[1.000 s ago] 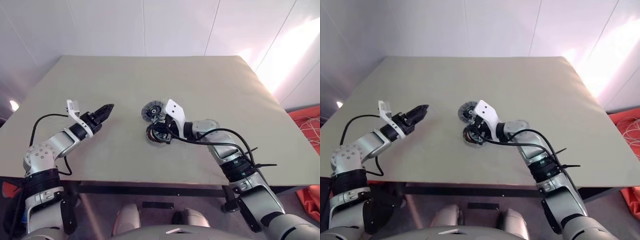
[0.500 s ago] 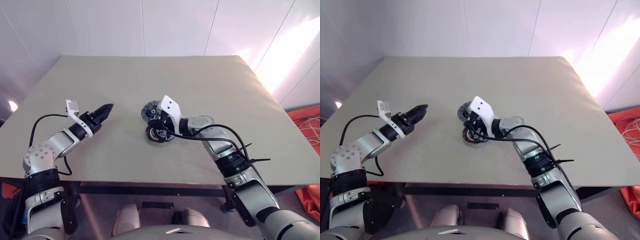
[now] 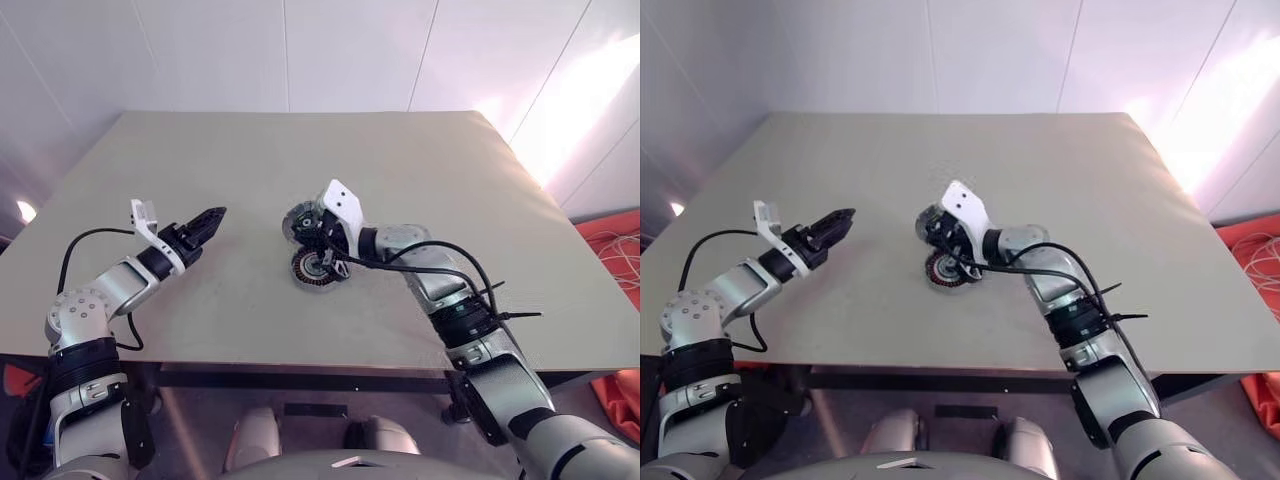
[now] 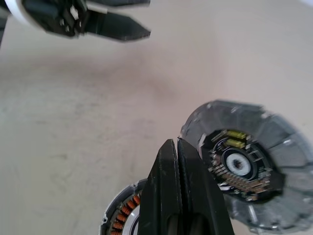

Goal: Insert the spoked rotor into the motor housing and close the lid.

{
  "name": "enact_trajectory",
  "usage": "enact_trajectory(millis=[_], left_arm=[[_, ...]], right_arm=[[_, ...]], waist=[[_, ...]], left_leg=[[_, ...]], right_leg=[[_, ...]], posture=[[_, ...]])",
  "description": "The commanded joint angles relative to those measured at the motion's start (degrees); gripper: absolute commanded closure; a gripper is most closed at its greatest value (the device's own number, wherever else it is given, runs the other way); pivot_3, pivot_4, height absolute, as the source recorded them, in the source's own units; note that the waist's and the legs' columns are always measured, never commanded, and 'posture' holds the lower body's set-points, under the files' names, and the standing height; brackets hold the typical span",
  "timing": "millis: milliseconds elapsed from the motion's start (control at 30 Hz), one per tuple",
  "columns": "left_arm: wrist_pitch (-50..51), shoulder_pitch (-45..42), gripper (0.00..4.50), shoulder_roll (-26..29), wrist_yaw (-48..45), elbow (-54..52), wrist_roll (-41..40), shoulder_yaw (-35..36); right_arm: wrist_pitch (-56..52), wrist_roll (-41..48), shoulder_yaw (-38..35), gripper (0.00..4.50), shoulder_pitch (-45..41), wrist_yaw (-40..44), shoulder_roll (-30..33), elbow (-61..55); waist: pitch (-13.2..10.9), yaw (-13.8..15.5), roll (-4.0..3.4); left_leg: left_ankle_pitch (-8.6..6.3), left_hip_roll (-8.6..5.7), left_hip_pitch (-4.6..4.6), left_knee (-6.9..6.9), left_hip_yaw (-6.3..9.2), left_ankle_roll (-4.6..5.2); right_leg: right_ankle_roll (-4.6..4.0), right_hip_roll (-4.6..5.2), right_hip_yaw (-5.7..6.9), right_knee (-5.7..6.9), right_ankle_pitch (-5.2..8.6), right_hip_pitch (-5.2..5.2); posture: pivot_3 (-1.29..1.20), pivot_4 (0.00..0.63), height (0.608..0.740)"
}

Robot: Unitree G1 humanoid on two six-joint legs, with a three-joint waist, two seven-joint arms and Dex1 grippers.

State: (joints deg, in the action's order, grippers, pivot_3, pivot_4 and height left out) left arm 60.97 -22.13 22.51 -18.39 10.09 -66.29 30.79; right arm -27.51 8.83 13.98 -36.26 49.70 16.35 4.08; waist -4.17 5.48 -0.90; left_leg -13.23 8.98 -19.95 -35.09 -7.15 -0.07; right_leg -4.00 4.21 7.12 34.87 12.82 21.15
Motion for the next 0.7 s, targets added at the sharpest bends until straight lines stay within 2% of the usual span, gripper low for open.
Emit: enact_trajectory(millis=[33, 233, 333, 467, 633, 700], left_arm=[[-0.7, -1.9, 1.86, 0.0, -1.0, -0.1, -0.1, -0.4], [-1.1, -3.1, 1.86, -0.7, -2.2, 1.5, 0.9, -2.0], [-1.2, -3.8, 1.81, -0.9, -3.0, 2.3, 1.7, -2.6], [-1.3, -4.7, 1.81, -0.6, -4.0, 3.6, 2.7, -3.1], [-1.3, -5.4, 1.81, -0.2, -4.8, 4.4, 3.3, -3.3], [-1.1, -5.3, 1.81, -0.2, -4.8, 4.1, 3.3, -3.2]], right_arm=[[-5.4, 4.7, -6.0, 4.50, -0.3, -0.6, 2.9, -8.1], [-10.7, 8.1, -11.1, 4.50, 4.7, -0.4, 9.0, -11.2], [-10.1, 8.5, -10.7, 3.85, 8.3, 2.2, 13.5, -13.2], [-9.2, 9.8, -9.4, 2.57, 10.4, 5.3, 16.7, -17.0], [-5.1, 5.1, -5.2, 0.90, 10.6, 4.2, 18.3, -17.9], [-4.9, 5.5, -4.8, 0.90, 10.5, 5.1, 18.8, -18.9]], waist=[[0.0, 0.1, 0.00], [0.0, 0.1, 0.01], [0.0, 0.3, 0.01], [0.0, 0.0, -0.01], [0.0, 0.1, -0.01], [0.0, 0.2, -0.01]], left_leg=[[0.00, 0.00, 0.00, 0.00, 0.00, 0.00], [0.00, 0.00, 0.00, 0.01, -0.01, 0.00], [0.00, -0.01, -0.01, 0.01, -0.01, 0.00], [0.01, -0.01, -0.08, 0.02, -0.02, 0.00], [0.03, 0.00, 0.00, 0.06, -0.02, -0.02], [0.03, -0.01, -0.01, 0.05, -0.02, -0.02]], right_leg=[[0.00, 0.00, 0.00, 0.00, 0.00, -0.01], [0.02, 0.00, 0.00, -0.01, 0.01, -0.10], [0.10, 0.00, 0.00, -0.04, 0.05, -0.12], [0.14, 0.00, 0.00, -0.04, 0.07, -0.03], [0.39, -0.02, 0.00, -0.05, 0.22, -0.10], [0.39, -0.01, 0.00, -0.06, 0.21, -0.08]], posture=[[0.00, 0.000, 0.740], [0.00, 0.000, 0.740], [0.00, 0.000, 0.740], [0.00, 0.000, 0.740], [0.00, 0.000, 0.740], [0.00, 0.000, 0.740]])
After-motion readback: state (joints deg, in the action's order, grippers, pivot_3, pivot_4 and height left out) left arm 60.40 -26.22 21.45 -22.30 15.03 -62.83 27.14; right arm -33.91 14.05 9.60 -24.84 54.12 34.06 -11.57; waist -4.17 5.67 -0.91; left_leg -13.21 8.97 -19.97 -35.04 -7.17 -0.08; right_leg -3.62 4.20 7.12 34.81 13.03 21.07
